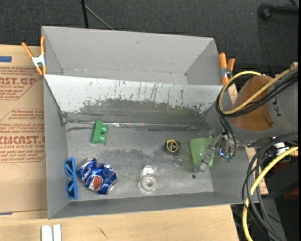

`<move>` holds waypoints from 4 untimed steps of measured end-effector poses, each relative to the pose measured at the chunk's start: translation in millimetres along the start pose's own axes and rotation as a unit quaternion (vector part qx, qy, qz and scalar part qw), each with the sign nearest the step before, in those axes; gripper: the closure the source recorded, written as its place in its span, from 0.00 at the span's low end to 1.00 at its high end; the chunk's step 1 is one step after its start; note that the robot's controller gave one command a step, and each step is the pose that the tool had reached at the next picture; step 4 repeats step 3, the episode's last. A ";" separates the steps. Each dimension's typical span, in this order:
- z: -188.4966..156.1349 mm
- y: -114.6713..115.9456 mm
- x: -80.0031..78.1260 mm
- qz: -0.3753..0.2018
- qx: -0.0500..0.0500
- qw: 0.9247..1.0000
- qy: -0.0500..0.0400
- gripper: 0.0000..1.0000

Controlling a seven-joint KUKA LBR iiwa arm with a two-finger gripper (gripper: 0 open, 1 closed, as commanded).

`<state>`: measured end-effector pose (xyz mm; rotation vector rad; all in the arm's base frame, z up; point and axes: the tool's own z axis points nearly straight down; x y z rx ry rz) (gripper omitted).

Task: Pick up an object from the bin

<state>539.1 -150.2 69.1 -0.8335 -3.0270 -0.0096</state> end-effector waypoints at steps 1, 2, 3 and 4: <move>-1.1 -0.1 0.1 0.000 0.000 1.000 0.001 1.00; -64.2 1.4 -1.2 -0.001 0.002 1.000 -0.005 1.00; -84.8 2.6 -1.6 -0.001 0.002 1.000 -0.003 1.00; -84.8 2.6 -1.6 -0.001 0.002 1.000 -0.003 1.00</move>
Offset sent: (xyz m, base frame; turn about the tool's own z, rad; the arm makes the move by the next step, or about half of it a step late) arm 0.0000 0.0000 0.0000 0.0000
